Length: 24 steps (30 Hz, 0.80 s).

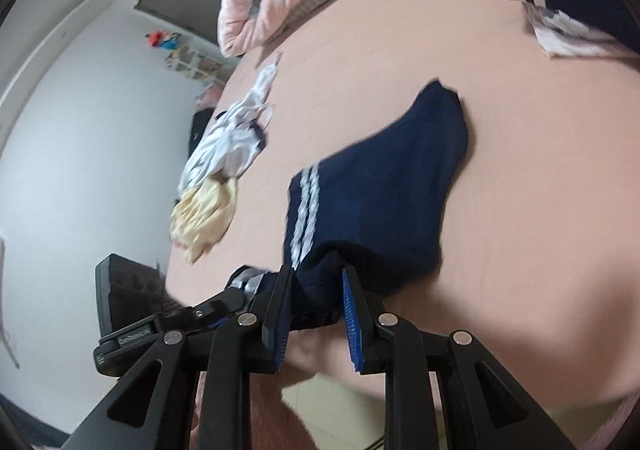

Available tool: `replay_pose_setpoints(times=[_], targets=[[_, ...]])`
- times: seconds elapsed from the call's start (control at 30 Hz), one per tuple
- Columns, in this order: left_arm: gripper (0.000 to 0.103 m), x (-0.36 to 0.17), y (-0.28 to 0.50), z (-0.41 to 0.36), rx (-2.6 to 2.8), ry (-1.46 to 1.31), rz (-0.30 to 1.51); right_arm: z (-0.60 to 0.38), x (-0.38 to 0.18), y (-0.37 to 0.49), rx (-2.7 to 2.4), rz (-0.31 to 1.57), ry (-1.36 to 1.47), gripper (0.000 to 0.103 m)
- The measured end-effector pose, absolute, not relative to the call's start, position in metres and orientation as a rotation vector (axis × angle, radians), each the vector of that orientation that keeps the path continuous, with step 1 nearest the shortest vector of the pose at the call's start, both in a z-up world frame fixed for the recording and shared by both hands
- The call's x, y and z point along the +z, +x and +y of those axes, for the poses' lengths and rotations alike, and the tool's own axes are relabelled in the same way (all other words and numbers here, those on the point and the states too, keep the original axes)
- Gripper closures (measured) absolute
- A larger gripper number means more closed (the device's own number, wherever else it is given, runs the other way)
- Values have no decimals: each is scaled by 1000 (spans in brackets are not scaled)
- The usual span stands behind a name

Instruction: Fold clothes

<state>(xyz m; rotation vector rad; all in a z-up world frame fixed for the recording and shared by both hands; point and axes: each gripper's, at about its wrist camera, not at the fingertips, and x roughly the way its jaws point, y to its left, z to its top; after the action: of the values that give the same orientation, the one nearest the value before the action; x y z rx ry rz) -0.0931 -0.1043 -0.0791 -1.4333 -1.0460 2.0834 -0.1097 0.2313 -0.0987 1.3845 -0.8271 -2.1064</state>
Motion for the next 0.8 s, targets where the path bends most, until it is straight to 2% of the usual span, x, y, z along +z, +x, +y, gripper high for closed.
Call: replay_pose_setpoints(times=[0.07,0.13,0.2,0.27,0.33,0.37,0.4,0.47,0.53,0.6,0.7,0.73,0.77,0.8], targets=[[86,-85,-114,-109,2091,-1431,-1069,229,-103,-129,-2116,-847,1392,81],[79,-93,-134,-115,2102,-1419,-1087,227,-109,-151,-2122,-878,1406,80],[55,-96,-148,-118,2103,-1398,-1062,224,-118,-172,-2131,-864,1458,75],[50,-95,-151,-122,2144,-1379,-978,220,-123,-187,-2134,-827,1518,75],[50,-91,-150,-124,2232,-1356,-855,223,-117,-189,-2170,-796,1476,73],[50,-88,-146,-124,2311,-1332,-781,224,-113,-188,-2209,-767,1454,65],[51,-85,-143,-123,2386,-1307,-693,228,-110,-186,-2255,-729,1437,53],[52,-80,-140,-115,2439,-1284,-528,231,-106,-181,-2356,-628,1422,41],[54,-80,-140,-104,2450,-1266,-418,226,-105,-179,-2417,-490,1420,41],[60,-82,-141,-95,2461,-1260,-338,212,-107,-175,-2413,-332,1408,41],[65,-100,-148,-85,2428,-1355,-247,189,-114,-172,-2386,-132,1420,41],[69,-102,-148,-83,2422,-1363,-241,182,-120,-173,-2383,-70,1446,41],[78,-103,-148,-81,2416,-1370,-236,177,-125,-175,-2380,-29,1473,41],[81,-101,-147,-78,2424,-1353,-215,172,-131,-177,-2375,8,1496,41]])
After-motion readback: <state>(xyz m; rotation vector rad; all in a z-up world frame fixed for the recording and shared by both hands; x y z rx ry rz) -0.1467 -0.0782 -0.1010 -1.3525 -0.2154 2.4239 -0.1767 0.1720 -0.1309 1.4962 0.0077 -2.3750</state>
